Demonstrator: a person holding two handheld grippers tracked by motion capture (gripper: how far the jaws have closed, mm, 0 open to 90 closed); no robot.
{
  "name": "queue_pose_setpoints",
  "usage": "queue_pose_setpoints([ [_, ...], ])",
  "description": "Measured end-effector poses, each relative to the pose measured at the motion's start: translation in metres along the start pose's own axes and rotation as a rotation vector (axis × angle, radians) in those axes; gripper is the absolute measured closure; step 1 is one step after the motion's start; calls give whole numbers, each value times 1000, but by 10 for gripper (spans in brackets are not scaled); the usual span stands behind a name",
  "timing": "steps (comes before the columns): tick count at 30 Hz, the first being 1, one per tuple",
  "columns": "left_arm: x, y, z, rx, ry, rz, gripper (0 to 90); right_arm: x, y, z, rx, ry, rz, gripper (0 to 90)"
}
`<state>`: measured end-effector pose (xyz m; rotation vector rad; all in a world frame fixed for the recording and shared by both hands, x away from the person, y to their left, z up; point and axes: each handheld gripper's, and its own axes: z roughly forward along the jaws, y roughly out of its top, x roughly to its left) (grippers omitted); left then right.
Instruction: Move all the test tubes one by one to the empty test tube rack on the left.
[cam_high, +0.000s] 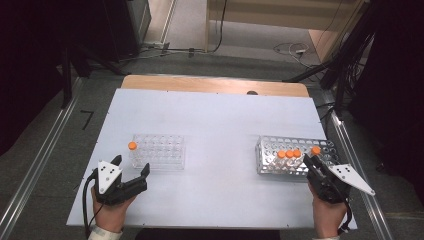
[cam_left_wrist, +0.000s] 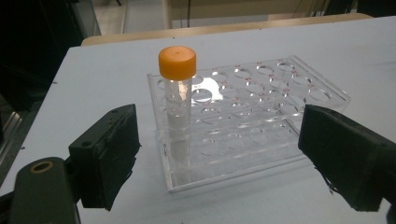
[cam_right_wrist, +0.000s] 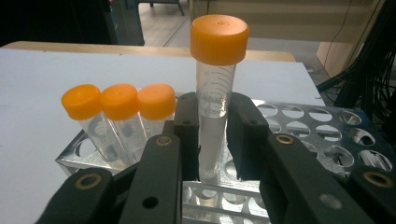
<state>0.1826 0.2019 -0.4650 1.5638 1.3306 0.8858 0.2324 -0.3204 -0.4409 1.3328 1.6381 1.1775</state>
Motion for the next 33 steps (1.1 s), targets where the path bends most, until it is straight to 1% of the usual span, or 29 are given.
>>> queue_pose_setpoints([
  [4, 0, 0, 0, 0, 0, 0, 128, 1, 3, -5, -14, 7, 2, 726],
  [10, 0, 0, 0, -1, 1, 1, 128, 3, 9, -16, -43, 2, -19, 726],
  [17, 0, 0, -1, -1, 3, 4, 128, 6, 11, -28, -45, 29, -27, 726],
  [20, 0, 0, -1, -2, 6, 5, 128, 12, 10, -34, -46, 49, -39, 726],
  [25, -1, 0, -1, -2, 4, 7, 128, 24, 8, -40, -44, 104, -58, 726],
  [28, -2, 0, -1, 2, 4, 12, 128, 34, 7, -41, -38, 147, -64, 726],
  [33, -6, 0, -1, 0, -5, 16, 129, 54, 4, -39, -18, 211, -98, 726],
])
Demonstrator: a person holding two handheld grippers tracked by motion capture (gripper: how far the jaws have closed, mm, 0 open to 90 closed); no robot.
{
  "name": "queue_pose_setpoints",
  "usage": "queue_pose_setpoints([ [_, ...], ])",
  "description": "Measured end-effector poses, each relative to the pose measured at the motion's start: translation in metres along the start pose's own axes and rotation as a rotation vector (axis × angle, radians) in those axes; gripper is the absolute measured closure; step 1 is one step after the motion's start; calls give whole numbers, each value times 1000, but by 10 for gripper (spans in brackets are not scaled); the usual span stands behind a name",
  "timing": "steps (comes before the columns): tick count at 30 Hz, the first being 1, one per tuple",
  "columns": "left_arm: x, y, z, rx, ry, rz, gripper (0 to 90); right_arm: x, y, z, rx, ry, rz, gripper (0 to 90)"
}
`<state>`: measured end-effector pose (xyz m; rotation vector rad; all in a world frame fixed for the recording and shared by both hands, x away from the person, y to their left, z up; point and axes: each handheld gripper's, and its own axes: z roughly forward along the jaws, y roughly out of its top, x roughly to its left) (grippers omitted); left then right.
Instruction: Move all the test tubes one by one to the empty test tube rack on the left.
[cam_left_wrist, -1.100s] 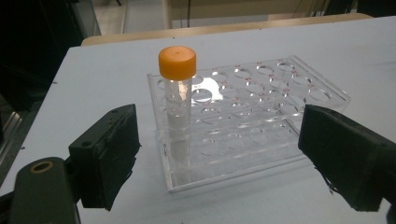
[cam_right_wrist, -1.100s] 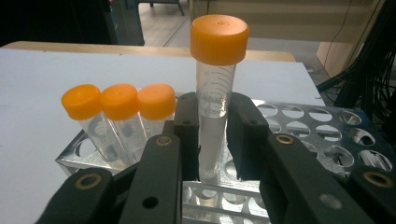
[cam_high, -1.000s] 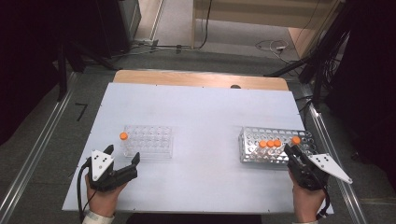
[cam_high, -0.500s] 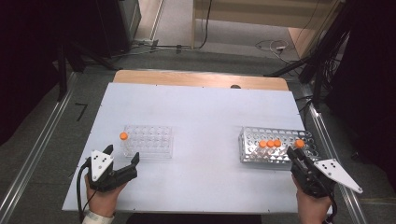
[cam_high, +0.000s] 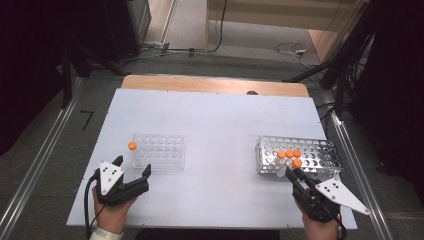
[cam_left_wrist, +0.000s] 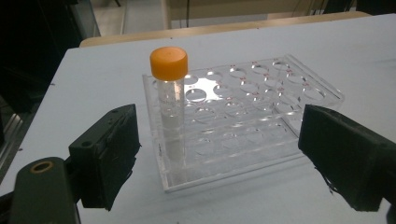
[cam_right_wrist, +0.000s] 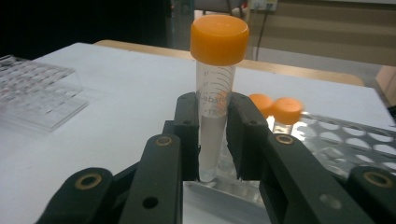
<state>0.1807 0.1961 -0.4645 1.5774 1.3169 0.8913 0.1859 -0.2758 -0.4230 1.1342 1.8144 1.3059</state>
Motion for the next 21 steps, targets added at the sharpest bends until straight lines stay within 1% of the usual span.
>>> queue_pose_setpoints([
  [2, -1, 0, 0, 2, -2, 6, 129, 7, -1, 3, 7, 25, -11, 726],
  [7, -5, 1, -1, -2, -13, 6, 129, 22, -3, 11, 27, 79, -30, 726],
  [10, -8, 1, -2, -7, -29, -2, 131, 29, -4, 16, 35, 104, -41, 726],
  [15, -15, 3, -2, -4, -55, 5, 131, 44, -6, 29, 59, 156, -56, 726],
  [17, -18, 3, -2, -5, -79, 0, 131, 51, -8, 36, 72, 174, -68, 726],
  [21, -28, 4, -1, 8, -147, -9, 133, 66, -10, 47, 97, 210, -96, 726],
])
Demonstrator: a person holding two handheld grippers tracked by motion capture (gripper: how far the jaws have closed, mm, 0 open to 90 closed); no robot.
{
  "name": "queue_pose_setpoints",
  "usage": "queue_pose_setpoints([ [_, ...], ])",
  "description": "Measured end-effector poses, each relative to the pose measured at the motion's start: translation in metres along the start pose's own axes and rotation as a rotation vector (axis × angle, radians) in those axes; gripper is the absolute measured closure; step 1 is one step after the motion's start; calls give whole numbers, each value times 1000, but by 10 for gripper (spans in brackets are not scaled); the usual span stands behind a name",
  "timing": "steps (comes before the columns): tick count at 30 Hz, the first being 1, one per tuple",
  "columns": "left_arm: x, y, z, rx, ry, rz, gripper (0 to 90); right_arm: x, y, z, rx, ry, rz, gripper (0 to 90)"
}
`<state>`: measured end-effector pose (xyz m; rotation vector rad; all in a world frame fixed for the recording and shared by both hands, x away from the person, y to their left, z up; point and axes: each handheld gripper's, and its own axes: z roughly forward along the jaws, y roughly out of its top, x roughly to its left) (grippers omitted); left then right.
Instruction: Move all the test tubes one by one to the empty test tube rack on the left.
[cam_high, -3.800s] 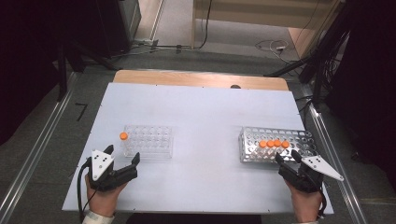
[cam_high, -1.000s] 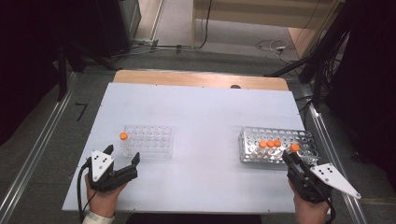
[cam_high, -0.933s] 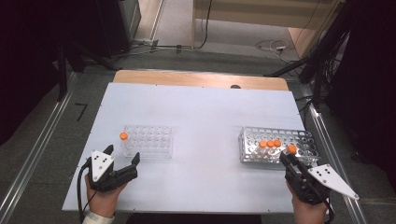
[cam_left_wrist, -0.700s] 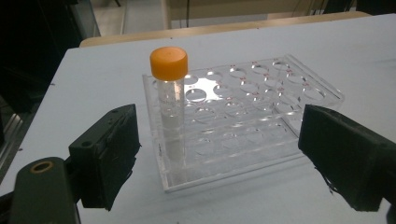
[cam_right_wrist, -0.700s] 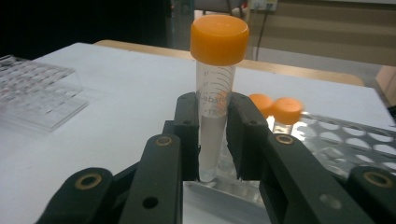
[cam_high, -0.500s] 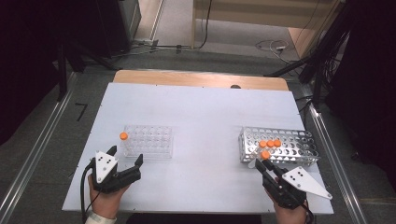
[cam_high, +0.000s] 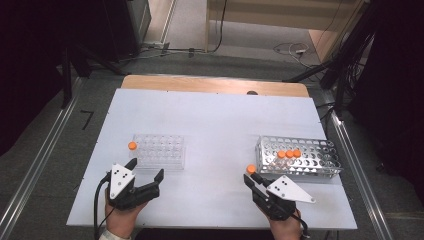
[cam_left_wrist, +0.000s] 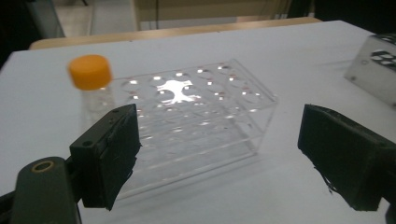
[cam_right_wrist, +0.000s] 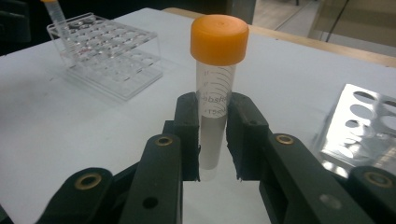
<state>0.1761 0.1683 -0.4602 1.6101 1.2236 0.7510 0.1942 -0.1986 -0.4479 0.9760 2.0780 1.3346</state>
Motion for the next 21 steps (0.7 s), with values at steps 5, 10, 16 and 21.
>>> queue_pose_setpoints([
  [5, -14, 4, 2, -11, -66, 3, 142, 11, 1, 10, 14, 31, -19, 726],
  [10, -22, 7, 5, -11, -107, 10, 151, 22, 1, 22, 31, 65, -31, 726],
  [16, -29, 9, 7, -21, -138, 23, 180, 37, 5, 38, 45, 105, -57, 726],
  [21, -37, 13, 11, -23, -158, 36, 185, 49, 8, 49, 57, 135, -78, 726],
])
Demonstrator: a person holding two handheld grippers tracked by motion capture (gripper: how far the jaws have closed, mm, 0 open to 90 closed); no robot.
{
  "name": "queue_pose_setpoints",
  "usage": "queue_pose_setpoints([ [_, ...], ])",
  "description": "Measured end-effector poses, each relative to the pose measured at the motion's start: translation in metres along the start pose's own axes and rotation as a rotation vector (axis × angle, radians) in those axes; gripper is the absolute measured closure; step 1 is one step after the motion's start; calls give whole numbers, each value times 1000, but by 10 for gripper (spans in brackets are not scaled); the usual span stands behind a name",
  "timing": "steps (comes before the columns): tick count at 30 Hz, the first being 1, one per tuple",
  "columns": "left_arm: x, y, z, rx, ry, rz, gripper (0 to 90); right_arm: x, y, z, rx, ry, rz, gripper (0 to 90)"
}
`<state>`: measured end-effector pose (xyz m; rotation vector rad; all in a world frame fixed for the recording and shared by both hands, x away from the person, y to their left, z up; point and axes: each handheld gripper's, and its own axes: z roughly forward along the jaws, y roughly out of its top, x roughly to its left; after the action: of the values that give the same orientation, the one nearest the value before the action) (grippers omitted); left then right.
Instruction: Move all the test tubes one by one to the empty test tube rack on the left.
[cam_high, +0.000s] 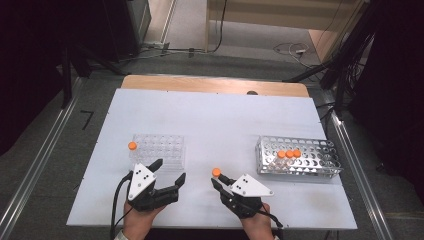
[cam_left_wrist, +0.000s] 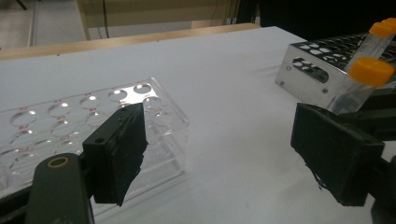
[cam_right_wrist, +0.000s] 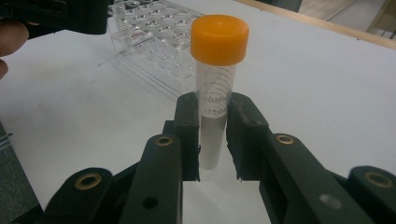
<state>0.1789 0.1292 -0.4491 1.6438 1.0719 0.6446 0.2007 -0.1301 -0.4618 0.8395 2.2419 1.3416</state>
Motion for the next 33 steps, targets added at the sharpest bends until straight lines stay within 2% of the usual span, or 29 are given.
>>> queue_pose_setpoints([
  [7, -8, 5, 2, -12, -18, 23, 220, 8, 5, 18, 17, 36, -7, 726],
  [12, -12, 6, 4, 5, -68, 36, 294, 17, 7, 28, 30, 61, -11, 726],
  [19, -14, 8, 3, -16, -112, 39, 415, 25, 13, 33, 24, 82, -17, 726],
  [22, -14, 9, 2, -20, -146, 43, 478, 26, 14, 35, 26, 87, -12, 726],
  [27, -17, 9, 2, -15, -160, 57, 504, 30, 15, 38, 31, 97, -16, 726],
  [33, -17, 8, 3, -10, -171, 61, 581, 35, 18, 37, 20, 116, -24, 726],
])
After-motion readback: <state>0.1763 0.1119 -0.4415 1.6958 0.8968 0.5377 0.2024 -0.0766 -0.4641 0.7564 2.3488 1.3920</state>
